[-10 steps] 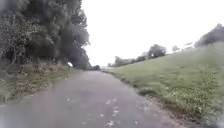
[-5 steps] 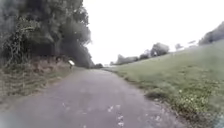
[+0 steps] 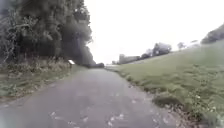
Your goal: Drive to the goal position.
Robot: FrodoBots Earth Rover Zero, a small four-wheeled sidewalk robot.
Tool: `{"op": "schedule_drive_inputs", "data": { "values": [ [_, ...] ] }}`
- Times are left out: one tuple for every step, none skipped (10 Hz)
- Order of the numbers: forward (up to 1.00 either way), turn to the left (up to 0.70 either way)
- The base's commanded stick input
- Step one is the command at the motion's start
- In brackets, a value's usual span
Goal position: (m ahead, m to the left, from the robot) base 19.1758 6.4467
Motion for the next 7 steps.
{"op": "schedule_drive_inputs", "data": {
  "values": [
    [0.70,0.00],
    [0.70,0.00],
    [0.70,0.00],
    [0.70,0.00],
    [0.70,0.09],
    [0.70,0.21],
    [0.70,0.27]
  ]
}}
